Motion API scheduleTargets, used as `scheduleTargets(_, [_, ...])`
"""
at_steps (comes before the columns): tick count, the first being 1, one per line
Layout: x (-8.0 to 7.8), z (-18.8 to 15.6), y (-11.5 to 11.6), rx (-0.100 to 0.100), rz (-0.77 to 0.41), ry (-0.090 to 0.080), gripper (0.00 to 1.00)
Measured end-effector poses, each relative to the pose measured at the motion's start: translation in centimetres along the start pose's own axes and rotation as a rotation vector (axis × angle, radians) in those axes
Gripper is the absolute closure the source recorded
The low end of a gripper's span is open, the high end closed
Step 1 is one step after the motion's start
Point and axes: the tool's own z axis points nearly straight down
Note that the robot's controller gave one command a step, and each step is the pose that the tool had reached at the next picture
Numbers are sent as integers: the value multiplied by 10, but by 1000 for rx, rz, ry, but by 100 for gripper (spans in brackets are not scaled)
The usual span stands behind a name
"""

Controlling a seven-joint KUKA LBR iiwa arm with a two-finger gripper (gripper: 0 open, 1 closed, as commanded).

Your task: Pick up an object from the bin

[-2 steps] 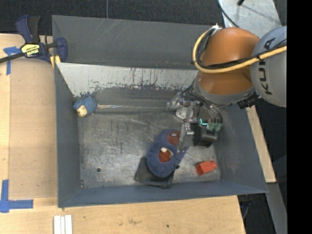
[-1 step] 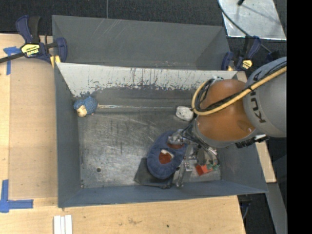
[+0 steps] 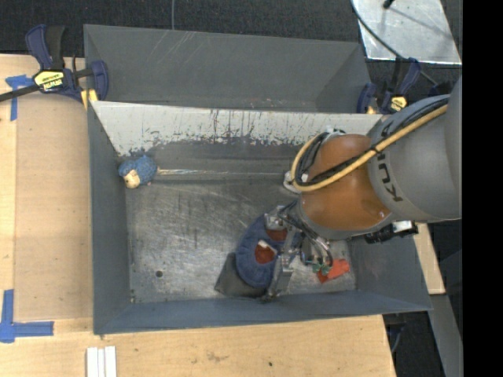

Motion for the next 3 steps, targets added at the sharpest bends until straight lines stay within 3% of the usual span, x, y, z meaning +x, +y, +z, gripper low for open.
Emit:
scheduleTargets(1, [5,-1,6,2,75,-3,0])
scheduleTargets(2, [-15,3,26,-4,-109,1,0])
scheduleTargets(3, [-61,5,-9,-3,-142,12,0])
